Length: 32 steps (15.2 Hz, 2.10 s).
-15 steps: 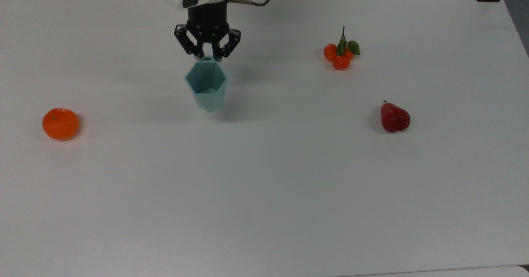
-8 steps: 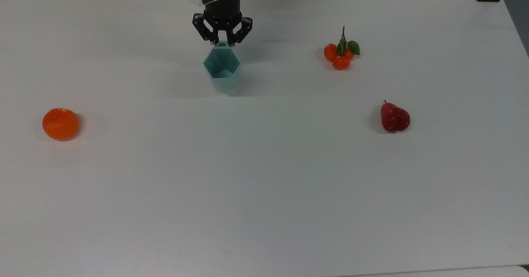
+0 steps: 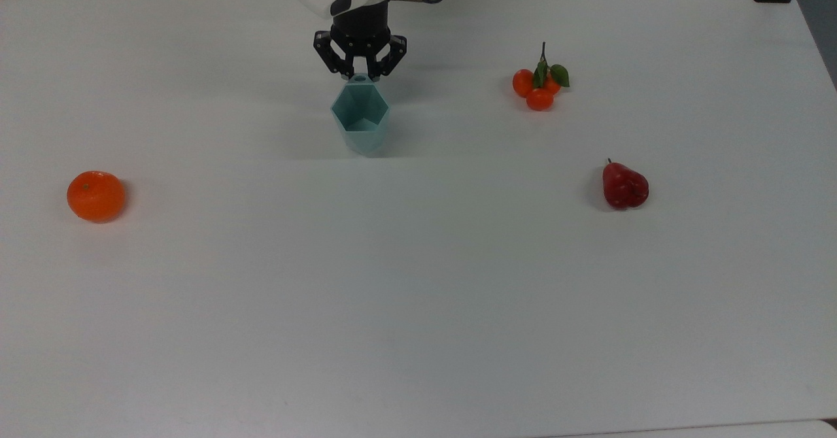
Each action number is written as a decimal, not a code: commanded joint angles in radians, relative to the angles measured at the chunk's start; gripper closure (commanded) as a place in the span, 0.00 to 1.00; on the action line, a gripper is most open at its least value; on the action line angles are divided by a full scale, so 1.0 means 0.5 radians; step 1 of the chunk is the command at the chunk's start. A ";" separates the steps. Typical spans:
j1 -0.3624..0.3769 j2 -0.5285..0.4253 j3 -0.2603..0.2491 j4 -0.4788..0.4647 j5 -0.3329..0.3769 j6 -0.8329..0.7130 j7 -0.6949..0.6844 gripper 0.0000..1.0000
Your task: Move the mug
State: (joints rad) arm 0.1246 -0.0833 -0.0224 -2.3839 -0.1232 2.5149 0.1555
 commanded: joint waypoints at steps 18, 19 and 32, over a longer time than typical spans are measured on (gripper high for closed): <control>0.061 0.164 -0.007 0.429 -0.036 -0.758 0.057 0.15; 0.067 0.164 -0.004 0.506 -0.036 -0.853 0.057 0.08; 0.024 0.145 -0.038 1.540 0.185 -1.750 -0.102 0.00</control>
State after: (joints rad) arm 0.1355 -0.0141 -0.0311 -1.6929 -0.0713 1.7094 0.1320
